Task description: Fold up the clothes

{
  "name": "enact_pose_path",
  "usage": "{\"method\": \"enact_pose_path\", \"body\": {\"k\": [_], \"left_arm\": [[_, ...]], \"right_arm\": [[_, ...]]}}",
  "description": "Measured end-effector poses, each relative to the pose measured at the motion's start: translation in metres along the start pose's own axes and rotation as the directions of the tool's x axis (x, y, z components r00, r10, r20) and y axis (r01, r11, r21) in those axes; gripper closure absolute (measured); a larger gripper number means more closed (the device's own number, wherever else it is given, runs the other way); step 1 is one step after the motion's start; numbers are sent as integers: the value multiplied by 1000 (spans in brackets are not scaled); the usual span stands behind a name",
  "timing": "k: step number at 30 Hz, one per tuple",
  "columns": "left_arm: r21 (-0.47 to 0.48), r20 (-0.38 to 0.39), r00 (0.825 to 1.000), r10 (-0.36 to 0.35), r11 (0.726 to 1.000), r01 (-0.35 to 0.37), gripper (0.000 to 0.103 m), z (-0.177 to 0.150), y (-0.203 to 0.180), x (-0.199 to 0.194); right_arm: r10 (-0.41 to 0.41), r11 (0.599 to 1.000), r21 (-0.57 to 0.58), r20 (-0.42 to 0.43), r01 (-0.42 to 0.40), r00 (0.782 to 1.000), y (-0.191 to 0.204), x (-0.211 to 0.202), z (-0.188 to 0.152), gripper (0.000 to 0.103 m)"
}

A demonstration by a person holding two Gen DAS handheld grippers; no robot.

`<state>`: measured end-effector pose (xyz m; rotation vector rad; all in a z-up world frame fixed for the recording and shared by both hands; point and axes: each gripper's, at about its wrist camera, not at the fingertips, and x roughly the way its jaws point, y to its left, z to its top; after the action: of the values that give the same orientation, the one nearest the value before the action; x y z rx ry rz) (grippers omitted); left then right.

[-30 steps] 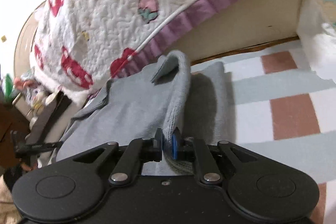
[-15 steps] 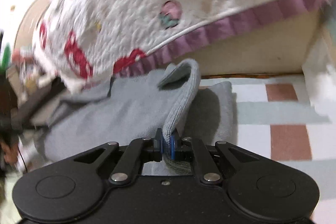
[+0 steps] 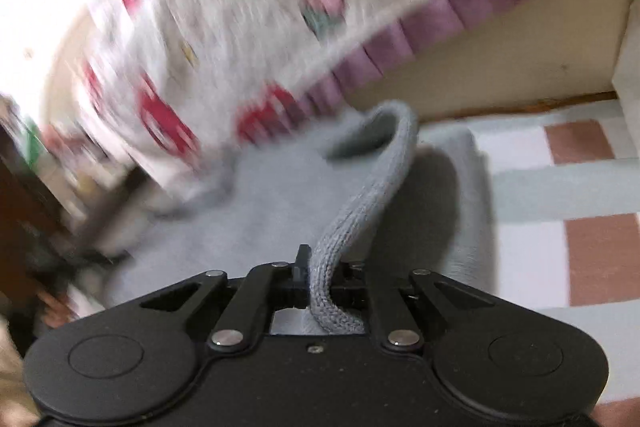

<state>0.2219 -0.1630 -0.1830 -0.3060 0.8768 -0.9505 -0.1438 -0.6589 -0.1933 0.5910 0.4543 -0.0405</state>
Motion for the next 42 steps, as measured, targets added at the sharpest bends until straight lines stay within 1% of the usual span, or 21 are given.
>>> {"method": "enact_pose_path", "body": {"k": [2, 8, 11, 13, 17, 19, 21, 24, 26, 27, 28, 29, 30, 31, 32, 34, 36, 38, 39, 40, 42], "left_arm": [[-62, 17, 999, -37, 997, 38, 95, 3, 5, -21], [-49, -123, 987, 108, 992, -115, 94, -33, 22, 6], [-31, -85, 994, 76, 996, -79, 95, -26, 10, -6], [-83, -56, 998, 36, 996, -41, 94, -18, 9, -19], [-135, -75, 997, 32, 990, -42, 95, -22, 10, -30], [-70, -73, 995, 66, 995, -71, 95, -23, -1, -36], [60, -90, 981, 172, 984, -167, 94, -27, -11, -27], [169, -108, 953, 283, 950, -263, 91, -33, -16, -14], [193, -114, 937, 330, 933, -305, 80, -37, -16, -12], [199, -115, 931, 347, 926, -321, 66, -38, -15, -14], [191, -111, 928, 355, 924, -331, 56, -37, -12, -20], [178, -107, 925, 363, 923, -342, 56, -37, -8, -24], [171, -100, 926, 364, 923, -344, 56, -35, -7, -28], [171, -86, 932, 353, 927, -335, 56, -32, -9, -30], [172, -73, 937, 341, 930, -325, 56, -29, -11, -32], [222, -47, 955, 292, 936, -275, 56, -23, -29, -28], [292, -25, 973, 228, 933, -211, 55, -17, -52, -19], [334, -82, 985, 154, 935, -118, 47, -13, -67, 3], [346, -127, 985, 115, 936, -64, 39, -11, -74, 16], [350, -166, 981, 102, 936, -38, 38, -11, -76, 32], [341, -213, 966, 148, 938, -68, 38, -9, -72, 67]], "right_arm": [[-21, 1000, 22, 41, 21, 999, -1, -22, 1, 94], [-145, 987, 60, -90, 150, 985, -25, -33, -25, 95], [-148, 984, 93, -75, 155, 986, -26, -37, -33, 94], [-136, 983, 117, -37, 139, 990, -25, -47, -34, 95], [-139, 978, 148, -46, 145, 989, -25, -48, -35, 95], [-122, 975, 186, 0, 120, 993, -24, -57, -36, 95], [-186, 973, 134, -19, 187, 982, -19, -52, -38, 95], [-307, 950, 33, -73, 310, 949, -13, -36, -42, 95], [-384, 923, -22, -92, 384, 918, -10, -27, -44, 92], [-418, 908, -22, -84, 418, 904, -7, -27, -45, 90], [-465, 886, -34, -80, 463, 882, -4, -27, -45, 82], [-525, 851, -60, -82, 522, 847, 0, -26, -45, 76], [-583, 812, -87, -81, 577, 808, 4, -26, -45, 62], [-626, 778, -123, -68, 616, 777, 10, -26, -45, 62], [-641, 761, -171, -40, 626, 767, 18, -26, -43, 62], [-633, 746, -262, 10, 613, 774, 35, -25, -37, 62], [-559, 788, -294, 25, 541, 828, 48, -20, -27, 62], [-478, 838, -302, -5, 454, 879, 57, -5, -15, 62], [-447, 858, -300, -32, 418, 894, 59, 6, -9, 62], [-418, 875, -297, -65, 383, 906, 60, 20, -5, 62], [-395, 891, -296, -133, 344, 909, 59, 54, 0, 62]]}}
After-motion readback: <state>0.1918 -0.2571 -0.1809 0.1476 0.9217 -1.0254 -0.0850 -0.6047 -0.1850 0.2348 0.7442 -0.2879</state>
